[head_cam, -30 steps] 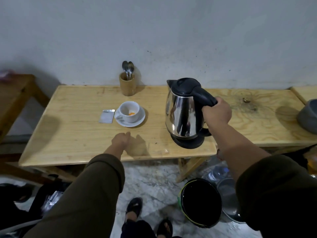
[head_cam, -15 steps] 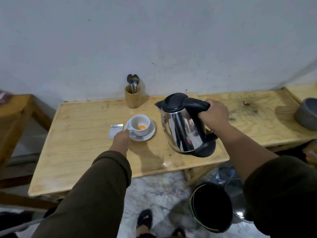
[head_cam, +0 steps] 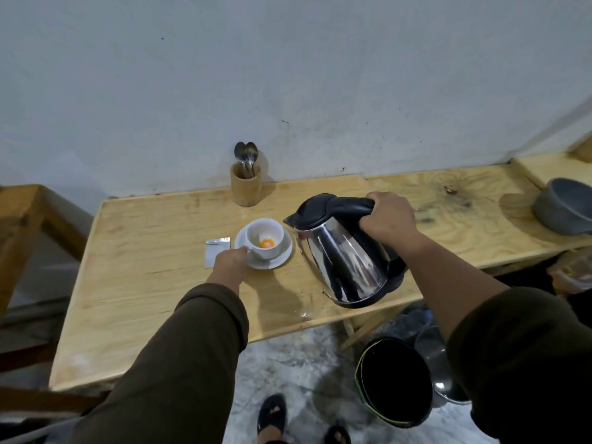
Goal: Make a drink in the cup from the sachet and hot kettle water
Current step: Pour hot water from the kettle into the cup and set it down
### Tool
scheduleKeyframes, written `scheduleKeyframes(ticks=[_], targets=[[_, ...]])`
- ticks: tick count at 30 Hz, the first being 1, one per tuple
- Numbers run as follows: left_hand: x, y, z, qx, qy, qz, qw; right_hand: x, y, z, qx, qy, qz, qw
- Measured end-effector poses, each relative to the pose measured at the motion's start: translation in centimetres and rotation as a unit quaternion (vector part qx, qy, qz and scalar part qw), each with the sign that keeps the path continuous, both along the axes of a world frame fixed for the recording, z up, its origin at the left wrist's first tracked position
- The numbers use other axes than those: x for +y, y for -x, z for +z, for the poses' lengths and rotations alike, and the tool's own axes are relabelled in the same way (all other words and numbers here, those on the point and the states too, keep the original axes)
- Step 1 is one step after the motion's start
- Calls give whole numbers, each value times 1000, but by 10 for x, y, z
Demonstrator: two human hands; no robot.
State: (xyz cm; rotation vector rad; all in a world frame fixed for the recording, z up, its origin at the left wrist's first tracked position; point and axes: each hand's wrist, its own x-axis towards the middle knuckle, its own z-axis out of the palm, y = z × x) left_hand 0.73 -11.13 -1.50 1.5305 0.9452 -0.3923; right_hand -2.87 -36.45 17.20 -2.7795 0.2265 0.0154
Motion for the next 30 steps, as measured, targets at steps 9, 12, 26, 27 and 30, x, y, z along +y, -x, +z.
scheduleKeyframes(ticks=[9,12,26,27,30], targets=[[10,-11,-17,3,36,20,999,24,0,10,4,47,17,999],[9,-9,-14,2,34,27,999,31,0,12,1,65,15,998],[9,-13,-20,9,43,23,999,41,1,18,10,96,16,995],[9,-13,-20,8,47,24,999,40,1,18,11,97,15,995],[9,-13,-21,8,46,26,999,40,1,19,13,105,15,994]])
